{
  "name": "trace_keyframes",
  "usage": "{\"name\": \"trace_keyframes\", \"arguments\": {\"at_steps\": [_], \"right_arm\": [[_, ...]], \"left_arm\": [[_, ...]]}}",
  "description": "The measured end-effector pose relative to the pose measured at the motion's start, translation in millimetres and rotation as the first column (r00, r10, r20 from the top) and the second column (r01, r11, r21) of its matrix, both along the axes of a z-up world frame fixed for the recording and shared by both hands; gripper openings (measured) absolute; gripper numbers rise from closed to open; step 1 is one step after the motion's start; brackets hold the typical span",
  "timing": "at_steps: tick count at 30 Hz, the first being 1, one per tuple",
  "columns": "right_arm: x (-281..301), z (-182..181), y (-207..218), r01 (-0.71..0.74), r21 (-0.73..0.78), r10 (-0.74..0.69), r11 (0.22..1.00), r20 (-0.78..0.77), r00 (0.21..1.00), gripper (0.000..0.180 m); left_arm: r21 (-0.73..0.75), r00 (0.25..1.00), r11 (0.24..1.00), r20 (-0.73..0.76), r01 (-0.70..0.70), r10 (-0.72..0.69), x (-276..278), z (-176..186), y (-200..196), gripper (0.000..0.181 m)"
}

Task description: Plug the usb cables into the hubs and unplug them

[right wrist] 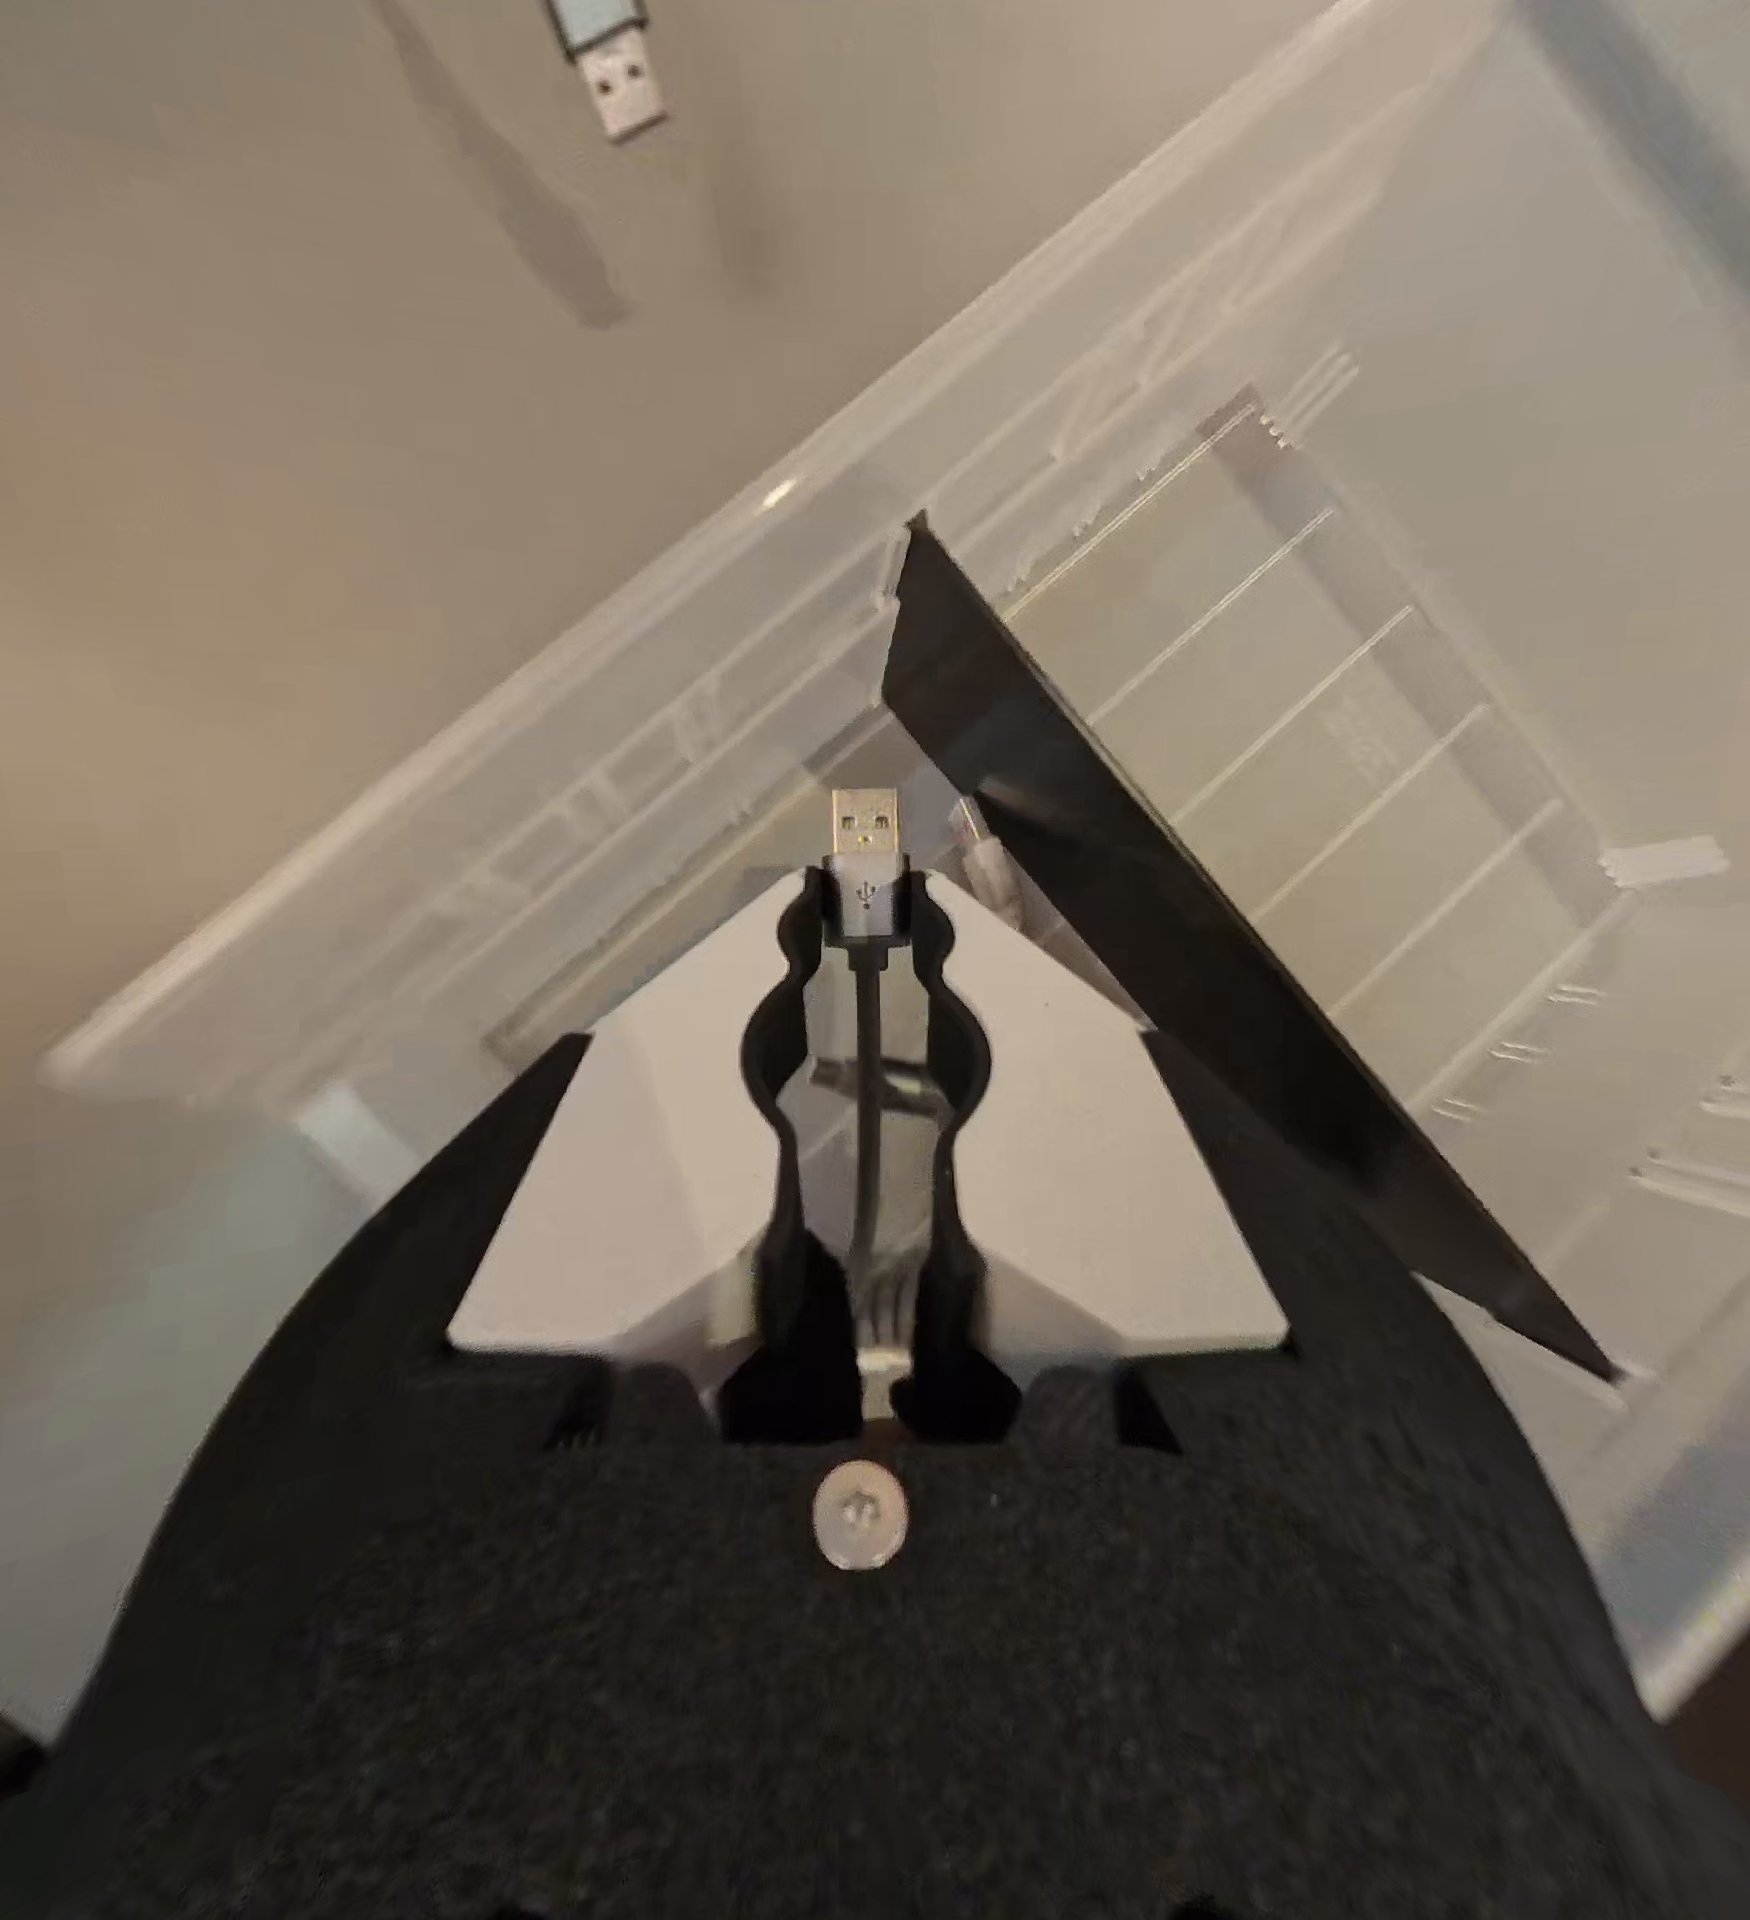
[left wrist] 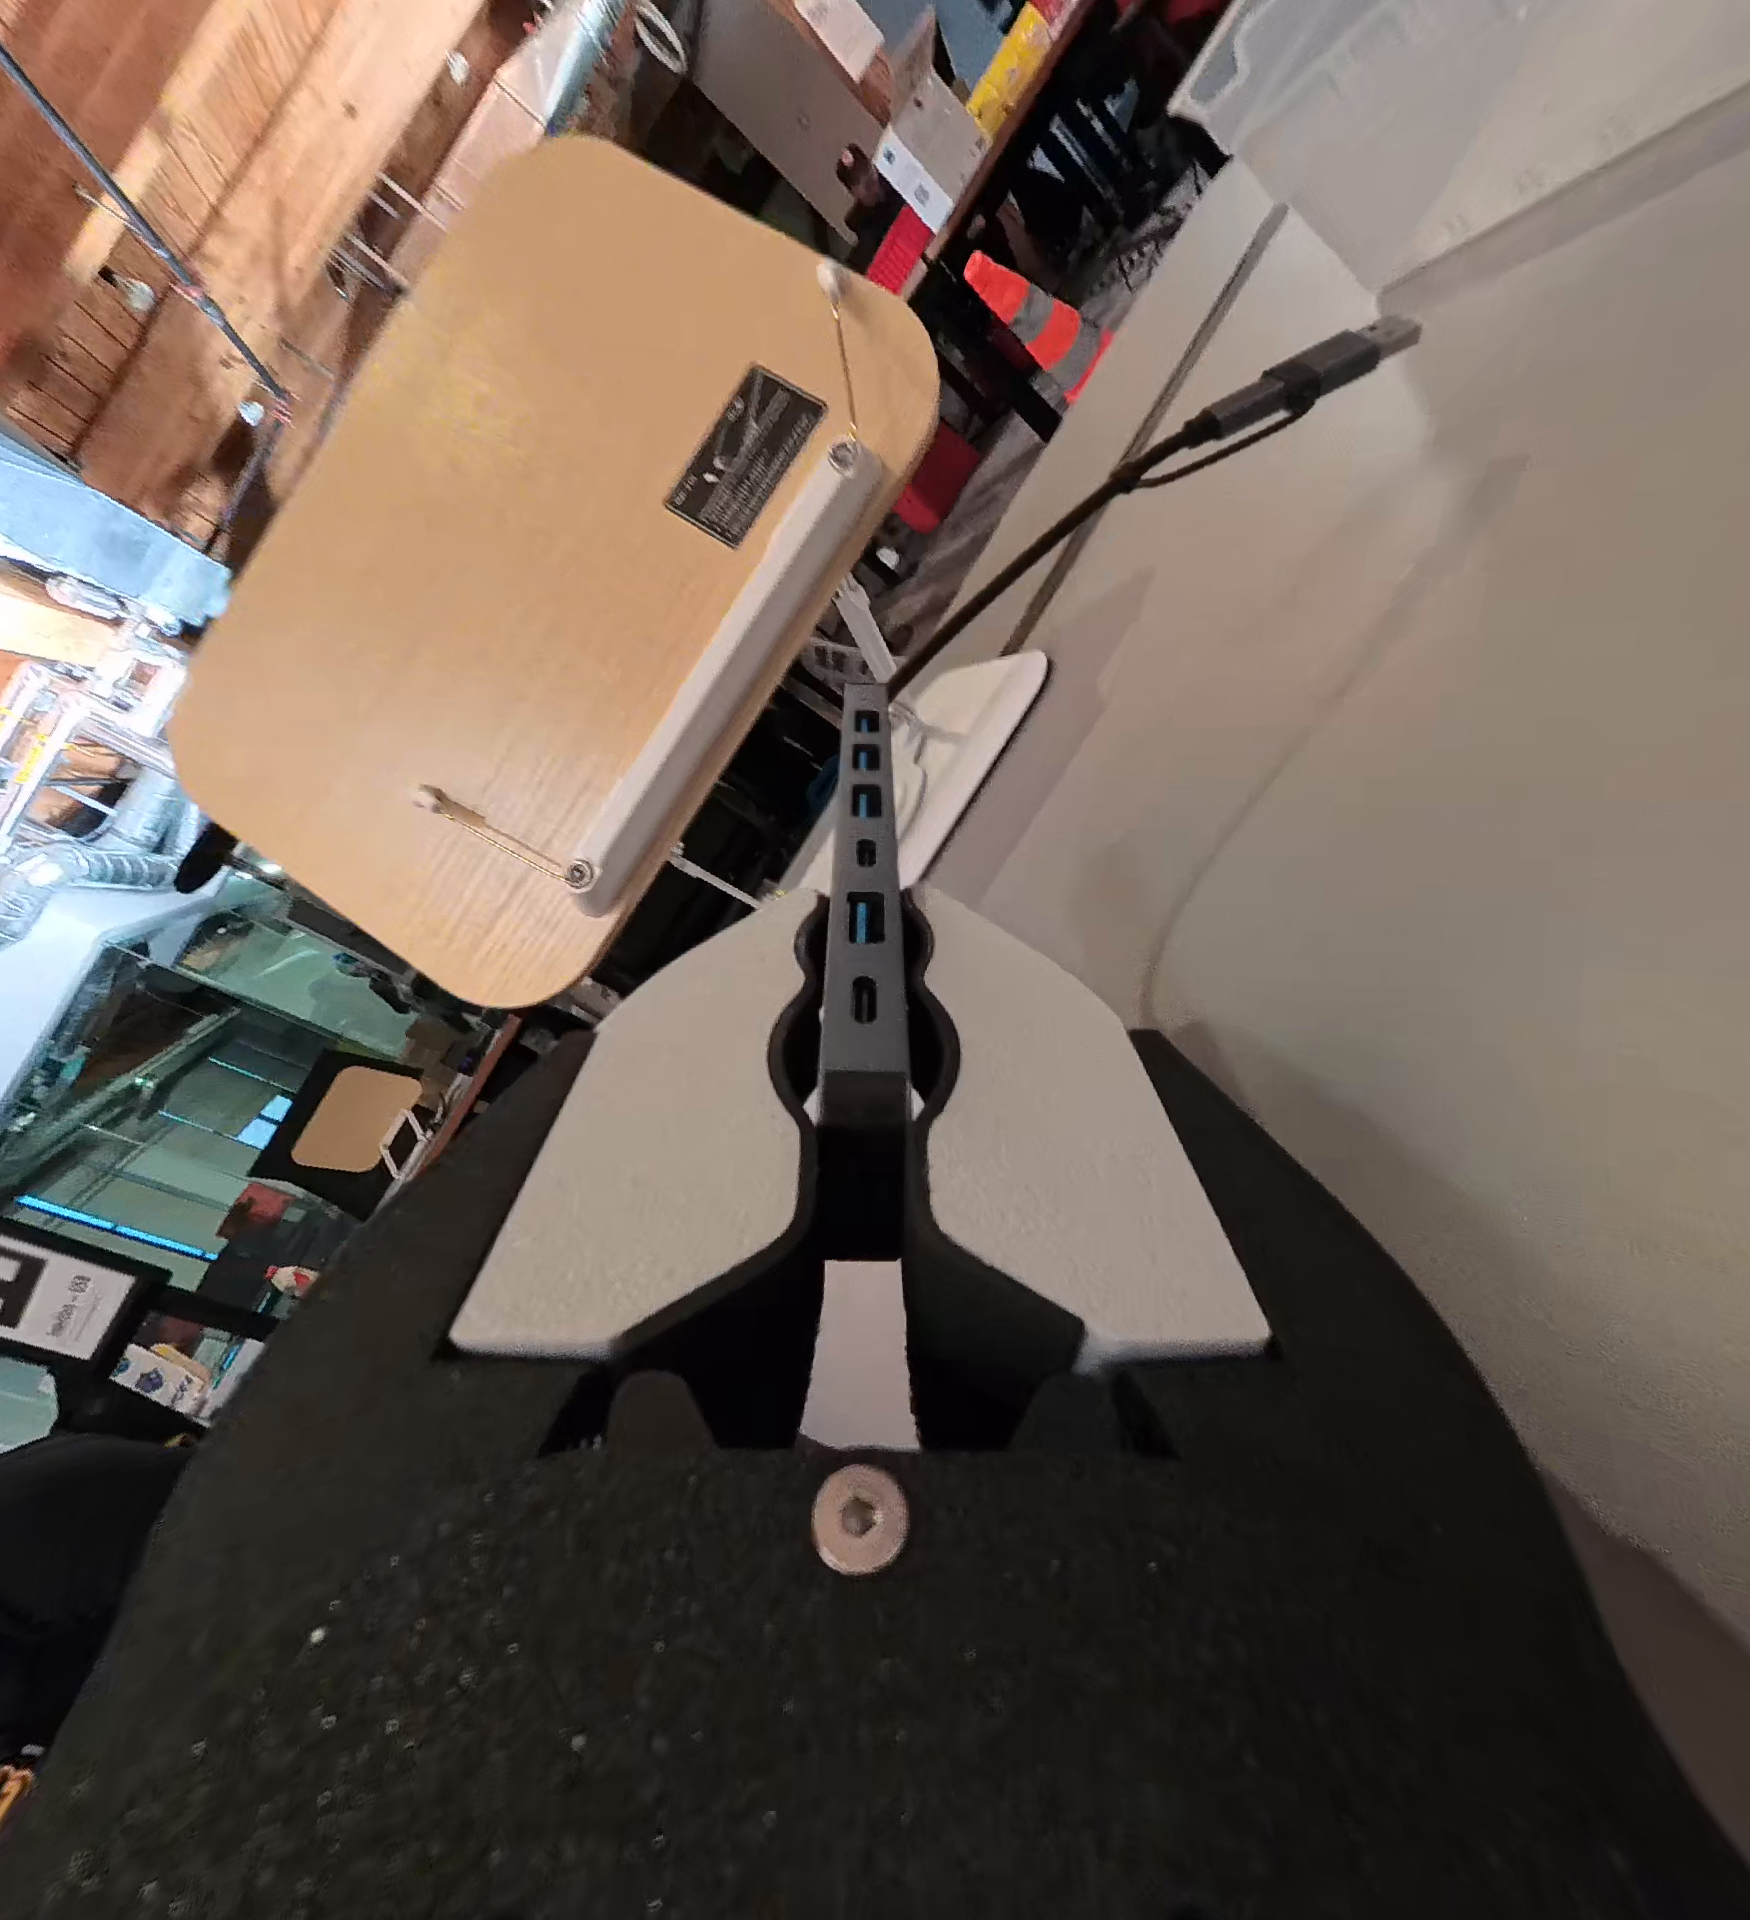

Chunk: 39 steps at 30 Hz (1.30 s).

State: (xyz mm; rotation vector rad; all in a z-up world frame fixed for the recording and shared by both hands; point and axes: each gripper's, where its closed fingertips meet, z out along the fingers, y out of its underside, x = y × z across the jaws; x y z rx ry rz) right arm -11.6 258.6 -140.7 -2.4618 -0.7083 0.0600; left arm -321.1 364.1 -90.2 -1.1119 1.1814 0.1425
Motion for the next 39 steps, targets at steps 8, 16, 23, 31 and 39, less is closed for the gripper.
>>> {"name": "trace_keyframes", "arguments": {"at_steps": [8, 16, 23, 31, 39], "right_arm": [[8, 13, 17, 0.33, 0.127, -0.289, 0.935, -0.264, 0.92, 0.029], [-108, 121, -20, 0.231, 0.399, 0.156, 0.887, -0.732, 0.663, 0.031], [-214, 138, -12, -0.013, 0.497, 0.387, 0.868, -0.66, 0.644, 0.03], [-290, 154, 27, -0.083, 0.446, 0.443, 0.891, -0.815, 0.373, 0.032], [-282, 157, 42, -0.06, 0.431, 0.42, 0.901, -0.825, 0.377, 0.009]], "left_arm": [[0.006, 0.998, 1.0, 0.066, 0.017, -0.018, -2, 11, -4, 0.011], [-0.344, 0.782, 0.808, 0.586, 0.478, -0.213, 0, 42, -24, 0.011], [-0.258, 0.311, 0.274, 0.935, 0.927, -0.17, -12, 77, -52, 0.011], [-0.193, 0.202, 0.062, 0.962, 0.979, -0.186, -12, 87, -76, 0.011], [-0.265, 0.286, 0.138, 0.944, 0.954, -0.162, -6, 80, -66, 0.027]]}}
